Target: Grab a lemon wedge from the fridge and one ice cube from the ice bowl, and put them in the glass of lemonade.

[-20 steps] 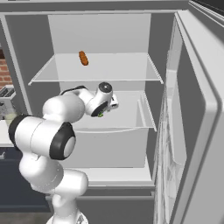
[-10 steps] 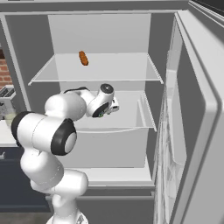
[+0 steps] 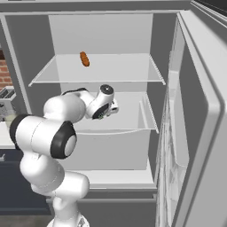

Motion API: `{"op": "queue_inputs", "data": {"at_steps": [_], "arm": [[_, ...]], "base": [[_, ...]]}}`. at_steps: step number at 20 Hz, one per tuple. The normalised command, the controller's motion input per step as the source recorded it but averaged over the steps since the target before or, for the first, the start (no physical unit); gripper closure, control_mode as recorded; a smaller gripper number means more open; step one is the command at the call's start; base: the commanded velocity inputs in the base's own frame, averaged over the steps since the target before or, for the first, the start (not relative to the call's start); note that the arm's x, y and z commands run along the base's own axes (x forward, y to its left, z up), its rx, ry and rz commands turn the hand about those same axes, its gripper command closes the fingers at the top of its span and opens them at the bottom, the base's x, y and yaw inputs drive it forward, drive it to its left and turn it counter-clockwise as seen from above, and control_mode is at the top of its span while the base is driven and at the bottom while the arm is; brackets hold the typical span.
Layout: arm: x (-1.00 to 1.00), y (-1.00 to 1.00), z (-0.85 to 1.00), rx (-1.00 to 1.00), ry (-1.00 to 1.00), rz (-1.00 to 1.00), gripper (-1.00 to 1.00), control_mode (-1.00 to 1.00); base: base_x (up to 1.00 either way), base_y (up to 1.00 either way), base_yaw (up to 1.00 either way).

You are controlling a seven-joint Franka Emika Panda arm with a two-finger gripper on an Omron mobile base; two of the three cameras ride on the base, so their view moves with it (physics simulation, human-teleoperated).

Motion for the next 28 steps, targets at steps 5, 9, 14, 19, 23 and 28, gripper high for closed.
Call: {"op": "queue_inputs", "data": {"at_steps": [5,9,14,19,23,28], "arm": [[-0.18,0.29,-0.1,0.0,-0.02,0.09,-1.0,-1.0],[-0.08,0.11,0.0,0.0,-0.01,0.04,-1.0,-1.0],[0.0,0.0,0.0,0.0,-0.02,-0.02,-1.0,-1.0],[0.01,-0.01,-0.12,0.0,-0.01,-0.08,-1.0,-1.0],[0.0,0.0,-0.33,0.0,-0.02,-0.1,-1.0,-1.0],[0.0,0.0,-0.11,0.02,-0.04,-0.11,-1.0,-1.0]], "base": [[0.0,0.0,0.0],[0.0,0.0,0.0],[0.0,0.0,0.0],[0.0,0.0,0.0],[0.0,0.0,0.0],[0.0,0.0,0.0]]}}
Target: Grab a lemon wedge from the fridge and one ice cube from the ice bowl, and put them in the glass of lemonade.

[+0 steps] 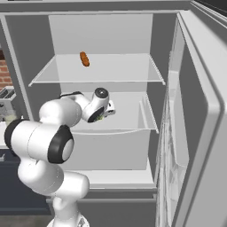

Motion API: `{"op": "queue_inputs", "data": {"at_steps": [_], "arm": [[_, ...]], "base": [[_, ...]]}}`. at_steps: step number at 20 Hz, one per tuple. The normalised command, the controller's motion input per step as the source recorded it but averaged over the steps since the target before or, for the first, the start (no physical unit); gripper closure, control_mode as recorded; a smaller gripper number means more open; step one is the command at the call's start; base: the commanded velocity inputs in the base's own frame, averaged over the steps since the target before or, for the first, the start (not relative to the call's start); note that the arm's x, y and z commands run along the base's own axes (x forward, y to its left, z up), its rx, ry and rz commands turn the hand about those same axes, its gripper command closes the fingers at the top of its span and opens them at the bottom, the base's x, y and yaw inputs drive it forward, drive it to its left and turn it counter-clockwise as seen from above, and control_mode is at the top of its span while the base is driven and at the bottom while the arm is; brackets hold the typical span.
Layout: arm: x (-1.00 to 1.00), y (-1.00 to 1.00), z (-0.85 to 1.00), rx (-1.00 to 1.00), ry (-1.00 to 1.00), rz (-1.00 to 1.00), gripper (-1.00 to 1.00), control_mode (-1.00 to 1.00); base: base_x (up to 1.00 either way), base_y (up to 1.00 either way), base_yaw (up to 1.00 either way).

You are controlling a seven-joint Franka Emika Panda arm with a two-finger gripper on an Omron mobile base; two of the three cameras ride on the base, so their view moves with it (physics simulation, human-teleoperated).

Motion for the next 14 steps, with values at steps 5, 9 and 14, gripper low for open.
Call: {"op": "queue_inputs", "data": {"at_steps": [5,9,14], "arm": [[0.0,0.0,0.0,0.0,0.0,-0.01,1.0,-1.0],[0.0,0.0,0.0,0.0,0.0,0.0,1.0,-1.0],[-0.25,0.0,0.0,0.0,0.0,0.0,1.0,-1.0]], "base": [[0.0,0.0,0.0],[0.0,0.0,0.0],[0.0,0.0,0.0]]}}
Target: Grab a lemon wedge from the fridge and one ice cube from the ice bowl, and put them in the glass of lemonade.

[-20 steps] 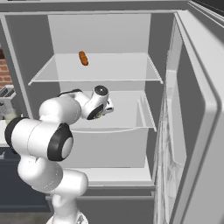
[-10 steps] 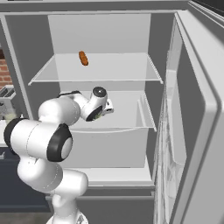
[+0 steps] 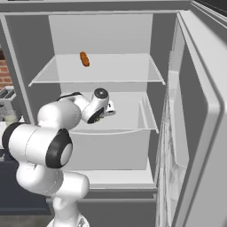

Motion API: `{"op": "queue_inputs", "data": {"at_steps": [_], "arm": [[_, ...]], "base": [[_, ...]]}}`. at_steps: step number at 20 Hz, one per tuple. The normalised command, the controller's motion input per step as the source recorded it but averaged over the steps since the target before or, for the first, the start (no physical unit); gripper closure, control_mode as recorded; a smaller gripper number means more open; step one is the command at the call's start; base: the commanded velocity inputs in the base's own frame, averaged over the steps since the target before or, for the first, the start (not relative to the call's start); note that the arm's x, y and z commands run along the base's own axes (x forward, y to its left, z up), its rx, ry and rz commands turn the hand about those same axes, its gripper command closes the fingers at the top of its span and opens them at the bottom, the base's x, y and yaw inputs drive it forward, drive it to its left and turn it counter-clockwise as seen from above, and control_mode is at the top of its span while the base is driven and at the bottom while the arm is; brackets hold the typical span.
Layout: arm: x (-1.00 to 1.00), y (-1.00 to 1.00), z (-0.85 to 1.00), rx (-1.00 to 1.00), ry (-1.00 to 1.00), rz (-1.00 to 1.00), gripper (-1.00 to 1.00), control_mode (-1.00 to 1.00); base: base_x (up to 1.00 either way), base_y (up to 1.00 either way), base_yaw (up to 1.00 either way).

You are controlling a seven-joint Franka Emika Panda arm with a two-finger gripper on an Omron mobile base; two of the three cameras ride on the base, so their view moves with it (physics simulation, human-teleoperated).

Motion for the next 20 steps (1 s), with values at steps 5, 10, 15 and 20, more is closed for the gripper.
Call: {"op": "queue_inputs", "data": {"at_steps": [5,10,15,20], "arm": [[-0.89,0.0,0.0,0.03,0.0,0.0,1.0,-1.0],[-0.96,0.0,0.59,0.01,0.0,0.0,1.0,-1.0],[-0.82,0.0,0.98,0.0,0.03,0.0,1.0,-1.0],[-0.91,0.0,0.76,0.0,0.13,0.0,1.0,-1.0]], "base": [[0.0,0.0,0.0],[0.0,0.0,0.0],[0.0,0.0,0.0],[0.0,0.0,0.0]]}}
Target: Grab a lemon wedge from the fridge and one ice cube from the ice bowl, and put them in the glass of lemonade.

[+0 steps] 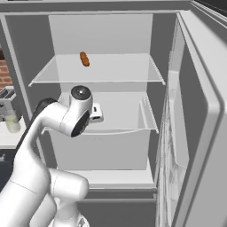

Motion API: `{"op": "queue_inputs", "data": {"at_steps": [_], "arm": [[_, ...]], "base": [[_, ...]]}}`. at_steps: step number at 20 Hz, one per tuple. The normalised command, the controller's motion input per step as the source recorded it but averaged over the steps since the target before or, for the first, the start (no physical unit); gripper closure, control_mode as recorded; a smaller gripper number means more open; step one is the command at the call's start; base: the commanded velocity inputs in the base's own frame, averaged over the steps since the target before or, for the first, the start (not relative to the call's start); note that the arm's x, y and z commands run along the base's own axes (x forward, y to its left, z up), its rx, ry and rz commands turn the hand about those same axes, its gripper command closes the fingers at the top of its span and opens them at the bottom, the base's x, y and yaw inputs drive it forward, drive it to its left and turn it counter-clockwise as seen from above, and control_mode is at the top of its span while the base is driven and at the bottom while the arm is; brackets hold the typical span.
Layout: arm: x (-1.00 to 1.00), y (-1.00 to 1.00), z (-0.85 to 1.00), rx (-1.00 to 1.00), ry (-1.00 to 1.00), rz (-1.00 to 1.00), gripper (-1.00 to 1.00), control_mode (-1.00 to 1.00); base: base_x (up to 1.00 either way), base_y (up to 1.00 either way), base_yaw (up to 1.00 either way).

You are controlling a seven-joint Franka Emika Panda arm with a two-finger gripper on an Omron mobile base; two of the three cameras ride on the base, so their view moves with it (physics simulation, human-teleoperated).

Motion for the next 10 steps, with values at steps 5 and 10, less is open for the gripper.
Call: {"op": "queue_inputs", "data": {"at_steps": [5,10], "arm": [[-0.86,0.14,0.29,-0.02,0.16,-0.02,1.0,-1.0],[-0.91,0.25,0.16,0.0,0.08,-0.04,1.0,-1.0]], "base": [[0.0,0.0,0.0],[0.0,0.0,0.0]]}}
